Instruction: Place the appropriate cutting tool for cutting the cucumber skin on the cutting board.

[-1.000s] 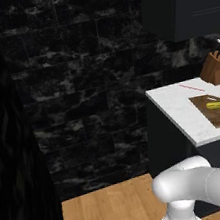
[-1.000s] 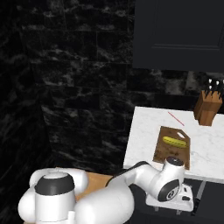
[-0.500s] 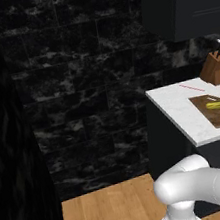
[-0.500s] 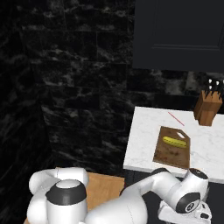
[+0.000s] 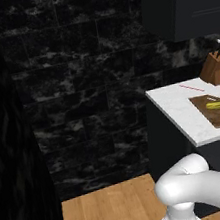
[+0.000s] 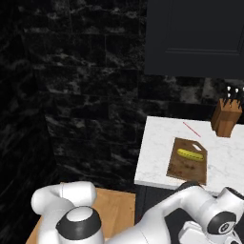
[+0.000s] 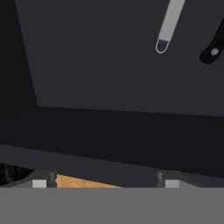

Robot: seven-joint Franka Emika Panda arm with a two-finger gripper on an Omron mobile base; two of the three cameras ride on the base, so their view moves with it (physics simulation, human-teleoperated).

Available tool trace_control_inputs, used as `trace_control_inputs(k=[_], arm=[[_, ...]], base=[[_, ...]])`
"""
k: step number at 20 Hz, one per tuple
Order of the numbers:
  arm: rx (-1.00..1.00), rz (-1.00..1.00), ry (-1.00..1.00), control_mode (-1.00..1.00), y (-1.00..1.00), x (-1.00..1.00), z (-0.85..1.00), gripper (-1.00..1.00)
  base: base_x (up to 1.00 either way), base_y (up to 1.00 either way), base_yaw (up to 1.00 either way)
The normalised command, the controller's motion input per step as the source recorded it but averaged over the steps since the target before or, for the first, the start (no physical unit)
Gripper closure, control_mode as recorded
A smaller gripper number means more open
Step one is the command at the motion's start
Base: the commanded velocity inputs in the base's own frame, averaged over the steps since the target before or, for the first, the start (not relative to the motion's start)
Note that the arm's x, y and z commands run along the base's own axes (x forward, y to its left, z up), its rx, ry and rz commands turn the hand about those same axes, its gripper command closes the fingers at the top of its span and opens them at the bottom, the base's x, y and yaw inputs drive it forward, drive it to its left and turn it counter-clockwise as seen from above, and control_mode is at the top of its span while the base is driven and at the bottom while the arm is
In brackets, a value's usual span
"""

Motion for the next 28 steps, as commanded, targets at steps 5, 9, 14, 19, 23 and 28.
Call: trace_control_inputs(k=[5,9,14,19,23,28], arm=[[0.0,-0.06,0.0,-1.0,-0.04,0.38,0.5,-1.0],[0.0,-0.05,-0.08,-1.0,-0.11,0.3,-0.13,-1.0],[-0.02,-0.04,-0.13,-1.0,0.0,0.27,-0.4,-1.0],[-0.13,-0.13,0.0,-1.0,0.0,0.15,-0.27,-1.0],[-0.2,-0.15,-0.01,-1.0,0.0,0.0,-0.44,-1.0],[-0.16,-0.11,0.0,-1.0,0.0,0.02,-0.29,-1.0]], base=[[0.0,0.0,0.0],[0.0,0.0,0.0],[0.0,0.0,0.0],[0.0,0.0,0.0],[0.0,0.0,0.0],[0.0,0.0,0.0]])
